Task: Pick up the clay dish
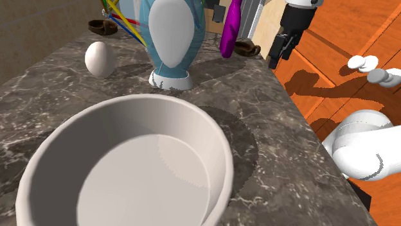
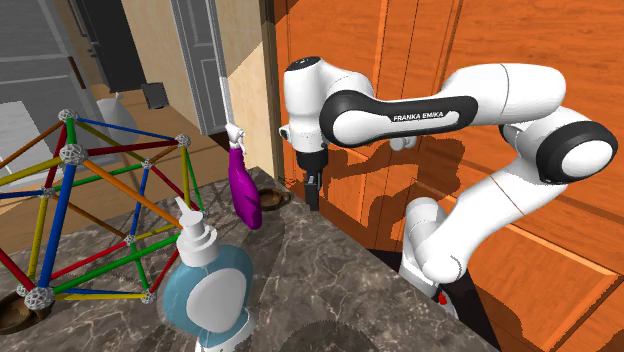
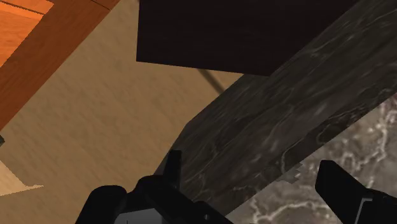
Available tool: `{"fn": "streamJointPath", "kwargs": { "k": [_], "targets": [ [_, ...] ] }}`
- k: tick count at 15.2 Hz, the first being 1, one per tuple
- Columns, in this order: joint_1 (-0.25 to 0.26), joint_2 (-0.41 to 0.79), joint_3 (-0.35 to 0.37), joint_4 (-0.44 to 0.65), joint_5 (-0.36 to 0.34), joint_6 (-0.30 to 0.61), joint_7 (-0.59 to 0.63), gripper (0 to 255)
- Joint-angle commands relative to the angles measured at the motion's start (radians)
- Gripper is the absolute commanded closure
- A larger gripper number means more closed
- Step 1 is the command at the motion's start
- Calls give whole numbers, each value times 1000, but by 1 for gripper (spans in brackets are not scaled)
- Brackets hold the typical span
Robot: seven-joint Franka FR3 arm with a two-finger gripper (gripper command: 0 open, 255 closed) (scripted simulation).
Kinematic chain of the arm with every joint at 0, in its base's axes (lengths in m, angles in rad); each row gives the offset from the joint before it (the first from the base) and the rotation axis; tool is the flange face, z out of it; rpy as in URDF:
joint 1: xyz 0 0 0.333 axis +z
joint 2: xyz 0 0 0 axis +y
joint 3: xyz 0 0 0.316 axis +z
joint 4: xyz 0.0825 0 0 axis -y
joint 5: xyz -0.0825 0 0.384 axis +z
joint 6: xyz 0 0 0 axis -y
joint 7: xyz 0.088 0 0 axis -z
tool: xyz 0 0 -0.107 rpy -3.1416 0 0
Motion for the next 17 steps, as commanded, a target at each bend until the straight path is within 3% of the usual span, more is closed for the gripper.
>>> {"fn": "streamJointPath", "kwargs": {
  "k": [1, 10, 17],
  "targets": [
    [0, 0, 0, 0, 0, 0, 0, 0],
    [67, 376, -38, 447, 59, -122, -195, 0],
    [67, 356, -38, 334, 58, -28, -192, 0]
  ]
}}
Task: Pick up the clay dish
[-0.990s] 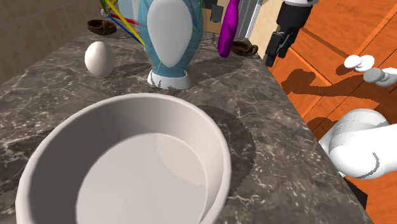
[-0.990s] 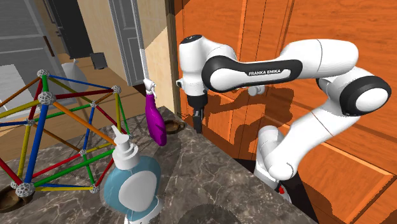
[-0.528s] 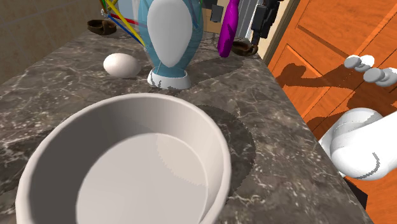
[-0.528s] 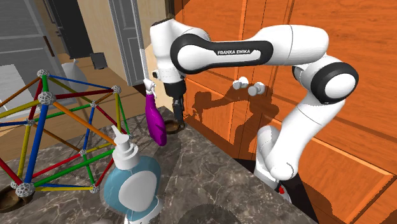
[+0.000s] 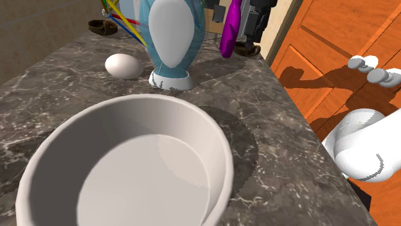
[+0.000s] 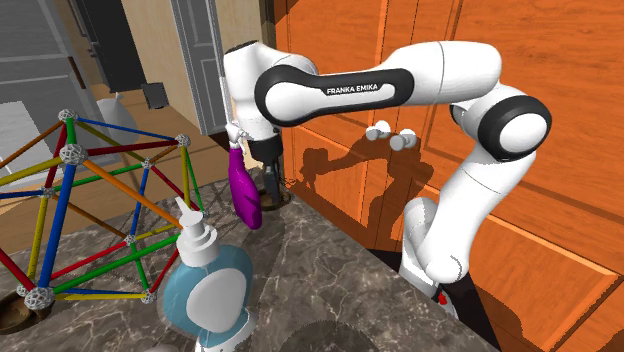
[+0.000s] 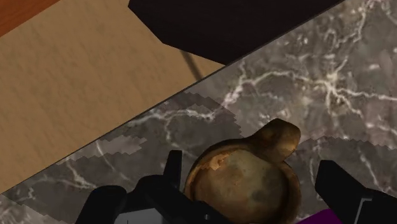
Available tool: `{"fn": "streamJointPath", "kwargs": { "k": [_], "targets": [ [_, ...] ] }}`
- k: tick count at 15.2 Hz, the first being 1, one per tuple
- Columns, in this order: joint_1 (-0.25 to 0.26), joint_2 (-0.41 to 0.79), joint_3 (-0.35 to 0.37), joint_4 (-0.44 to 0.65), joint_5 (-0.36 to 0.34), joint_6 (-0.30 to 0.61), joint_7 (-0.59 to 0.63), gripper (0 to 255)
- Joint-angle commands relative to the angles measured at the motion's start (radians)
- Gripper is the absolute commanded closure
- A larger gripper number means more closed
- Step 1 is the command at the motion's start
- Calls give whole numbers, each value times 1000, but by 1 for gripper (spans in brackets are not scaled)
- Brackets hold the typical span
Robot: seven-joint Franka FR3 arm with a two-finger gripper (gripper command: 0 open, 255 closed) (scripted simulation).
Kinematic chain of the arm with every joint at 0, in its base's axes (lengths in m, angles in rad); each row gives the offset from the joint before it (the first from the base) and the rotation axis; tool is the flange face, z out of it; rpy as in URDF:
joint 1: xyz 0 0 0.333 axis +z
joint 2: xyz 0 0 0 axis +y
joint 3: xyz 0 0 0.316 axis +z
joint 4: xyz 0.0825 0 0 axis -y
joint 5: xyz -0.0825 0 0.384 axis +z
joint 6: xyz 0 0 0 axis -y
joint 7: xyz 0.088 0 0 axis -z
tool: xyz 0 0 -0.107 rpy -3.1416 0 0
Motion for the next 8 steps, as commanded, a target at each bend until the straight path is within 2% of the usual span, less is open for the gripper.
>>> {"fn": "streamJointPath", "kwargs": {
  "k": [1, 2, 3, 8],
  "targets": [
    [0, -3, 0, -23, 0, 21, 0, 0],
    [0, -3, 0, -23, 0, 21, 0, 0],
    [0, -1, 0, -22, 0, 21, 0, 255],
    [-1, -2, -1, -22, -1, 20, -1, 255]
  ]
}}
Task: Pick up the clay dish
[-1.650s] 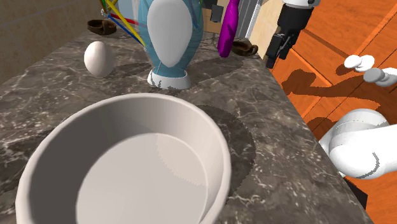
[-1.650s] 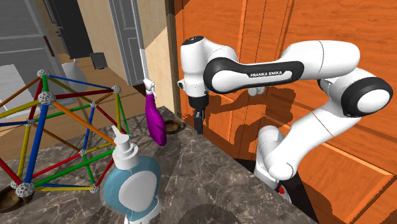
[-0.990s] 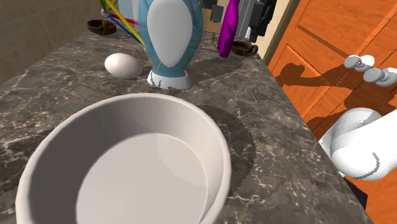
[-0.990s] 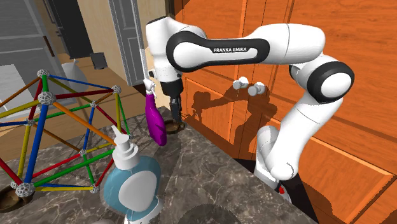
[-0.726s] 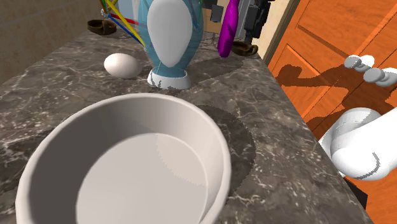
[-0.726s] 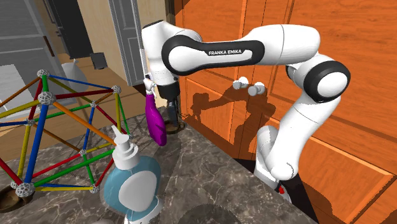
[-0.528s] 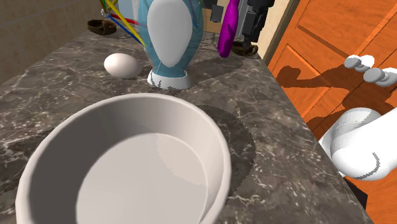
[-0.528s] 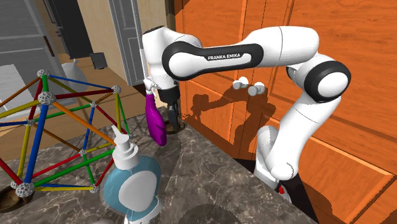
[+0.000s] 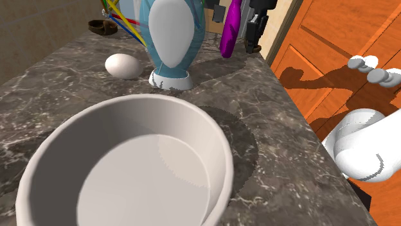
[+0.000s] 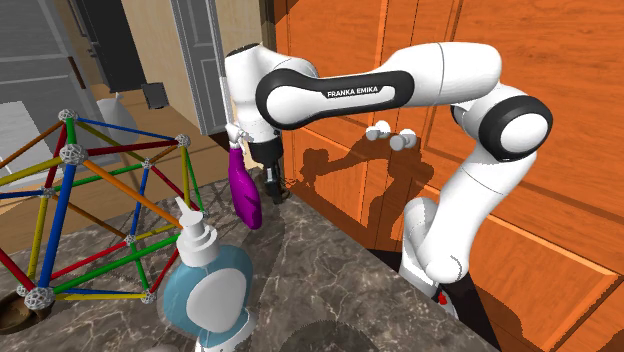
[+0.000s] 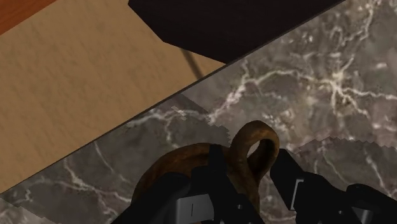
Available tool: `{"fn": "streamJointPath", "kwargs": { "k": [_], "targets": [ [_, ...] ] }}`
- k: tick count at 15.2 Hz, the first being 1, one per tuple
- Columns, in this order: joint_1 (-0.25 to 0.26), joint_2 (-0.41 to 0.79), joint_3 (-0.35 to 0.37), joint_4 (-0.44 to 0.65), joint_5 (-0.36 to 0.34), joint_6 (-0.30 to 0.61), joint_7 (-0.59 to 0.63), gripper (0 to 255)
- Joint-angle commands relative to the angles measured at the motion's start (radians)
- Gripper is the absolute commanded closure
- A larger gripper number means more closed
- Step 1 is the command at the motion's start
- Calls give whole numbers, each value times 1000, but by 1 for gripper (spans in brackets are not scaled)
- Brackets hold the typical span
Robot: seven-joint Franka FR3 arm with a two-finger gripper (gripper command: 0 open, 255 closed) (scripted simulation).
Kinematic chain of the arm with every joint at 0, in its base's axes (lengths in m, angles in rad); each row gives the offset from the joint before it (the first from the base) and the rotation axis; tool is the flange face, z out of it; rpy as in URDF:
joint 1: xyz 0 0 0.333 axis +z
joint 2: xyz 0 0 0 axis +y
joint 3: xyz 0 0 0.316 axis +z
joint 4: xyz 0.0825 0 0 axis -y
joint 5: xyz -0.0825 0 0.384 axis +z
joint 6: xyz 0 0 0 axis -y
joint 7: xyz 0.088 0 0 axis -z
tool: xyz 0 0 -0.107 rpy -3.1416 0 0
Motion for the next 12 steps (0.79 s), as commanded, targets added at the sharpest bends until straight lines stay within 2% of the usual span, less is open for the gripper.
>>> {"fn": "streamJointPath", "kwargs": {
  "k": [1, 4, 12],
  "targets": [
    [0, 2, -1, -4, 0, 0, -1, 255],
    [0, 3, 1, -4, 1, 1, 1, 255],
    [1, 25, 2, 125, 2, -106, -2, 255]
  ]
}}
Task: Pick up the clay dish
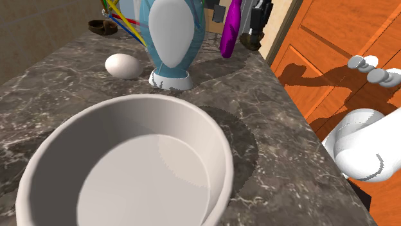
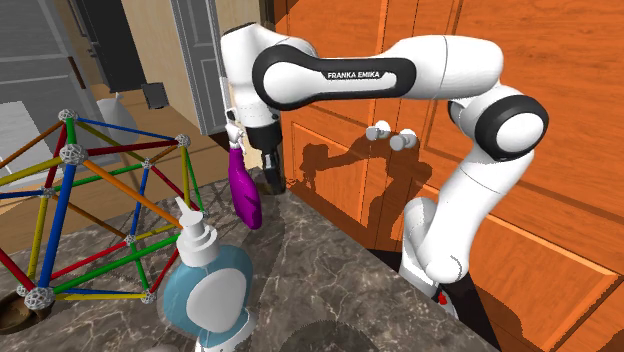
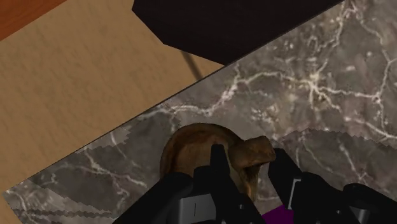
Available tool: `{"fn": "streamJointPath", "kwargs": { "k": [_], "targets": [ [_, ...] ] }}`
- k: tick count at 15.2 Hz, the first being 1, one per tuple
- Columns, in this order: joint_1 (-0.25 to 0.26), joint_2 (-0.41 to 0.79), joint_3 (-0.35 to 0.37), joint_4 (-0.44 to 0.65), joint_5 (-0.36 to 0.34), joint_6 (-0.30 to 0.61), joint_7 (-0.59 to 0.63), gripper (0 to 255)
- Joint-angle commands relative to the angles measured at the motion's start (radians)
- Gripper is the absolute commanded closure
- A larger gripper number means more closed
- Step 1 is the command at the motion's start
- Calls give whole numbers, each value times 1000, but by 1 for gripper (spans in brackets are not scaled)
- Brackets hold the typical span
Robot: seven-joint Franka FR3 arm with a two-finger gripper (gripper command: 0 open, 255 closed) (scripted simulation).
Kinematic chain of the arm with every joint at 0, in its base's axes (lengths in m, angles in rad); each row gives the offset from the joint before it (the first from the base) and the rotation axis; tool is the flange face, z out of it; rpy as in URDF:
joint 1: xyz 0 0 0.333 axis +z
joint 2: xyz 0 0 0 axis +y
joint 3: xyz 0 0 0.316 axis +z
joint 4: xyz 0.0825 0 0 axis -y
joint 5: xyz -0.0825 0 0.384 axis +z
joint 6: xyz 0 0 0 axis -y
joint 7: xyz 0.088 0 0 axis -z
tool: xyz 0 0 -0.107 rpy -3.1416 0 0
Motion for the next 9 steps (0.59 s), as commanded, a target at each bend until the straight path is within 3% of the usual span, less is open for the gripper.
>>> {"fn": "streamJointPath", "kwargs": {
  "k": [1, 9],
  "targets": [
    [0, 7, 1, 33, 1, -26, 0, 255],
    [1, 35, 1, 144, 1, -110, -3, 255]
  ]
}}
